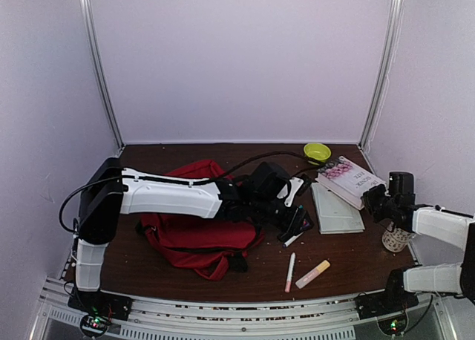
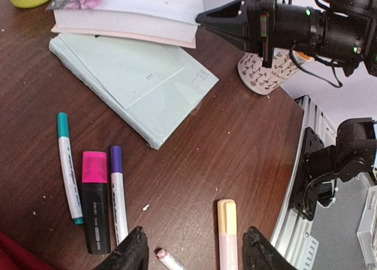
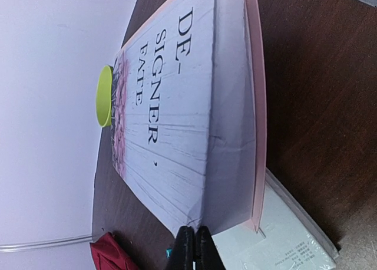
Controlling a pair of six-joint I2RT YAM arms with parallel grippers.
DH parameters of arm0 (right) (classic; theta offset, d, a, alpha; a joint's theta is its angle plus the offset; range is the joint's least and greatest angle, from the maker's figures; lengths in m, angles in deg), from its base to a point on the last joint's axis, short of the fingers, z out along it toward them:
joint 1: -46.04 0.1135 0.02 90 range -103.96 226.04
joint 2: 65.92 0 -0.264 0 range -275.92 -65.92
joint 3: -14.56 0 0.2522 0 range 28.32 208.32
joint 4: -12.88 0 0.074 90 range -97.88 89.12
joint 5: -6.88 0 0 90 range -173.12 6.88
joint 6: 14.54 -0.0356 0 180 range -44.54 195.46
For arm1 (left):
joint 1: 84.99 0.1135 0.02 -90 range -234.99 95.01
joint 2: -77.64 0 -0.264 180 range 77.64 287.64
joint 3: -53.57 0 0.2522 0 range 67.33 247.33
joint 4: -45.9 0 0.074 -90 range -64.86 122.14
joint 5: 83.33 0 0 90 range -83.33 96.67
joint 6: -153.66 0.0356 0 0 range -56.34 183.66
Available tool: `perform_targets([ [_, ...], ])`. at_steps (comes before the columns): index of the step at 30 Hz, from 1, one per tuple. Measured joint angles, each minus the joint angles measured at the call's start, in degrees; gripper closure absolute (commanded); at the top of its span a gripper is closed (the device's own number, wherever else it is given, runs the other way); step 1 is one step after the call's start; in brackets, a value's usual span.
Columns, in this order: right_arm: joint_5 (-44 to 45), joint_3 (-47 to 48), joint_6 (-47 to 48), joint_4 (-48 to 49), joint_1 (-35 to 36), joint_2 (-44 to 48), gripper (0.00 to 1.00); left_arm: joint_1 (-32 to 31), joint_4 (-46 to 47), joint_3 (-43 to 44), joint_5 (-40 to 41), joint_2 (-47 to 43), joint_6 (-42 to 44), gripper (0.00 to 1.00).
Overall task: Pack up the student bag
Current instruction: Pick up the book from the corner of the board, then pass from the right arm to the left
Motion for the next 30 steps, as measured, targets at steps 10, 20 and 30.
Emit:
perform_targets([
  [10, -8.09, -1.79, 6.1, -5.16, 3.8, 7.74, 1.0, 0.02, -0.09, -3.19, 4.61, -5.46, 2.34, 0.44],
  [20, -14.43, -3.02, 10.58, -11.43, 8.26, 13.22, 1.0, 0.02, -0.92, -8.13, 8.57, -8.37, 4.66, 0.44],
  [30, -17.92, -3.45, 16.28, -16.17, 10.93, 13.66, 1.0, 1.92, -3.43, -8.13, 10.6, -8.48, 6.29, 0.43],
])
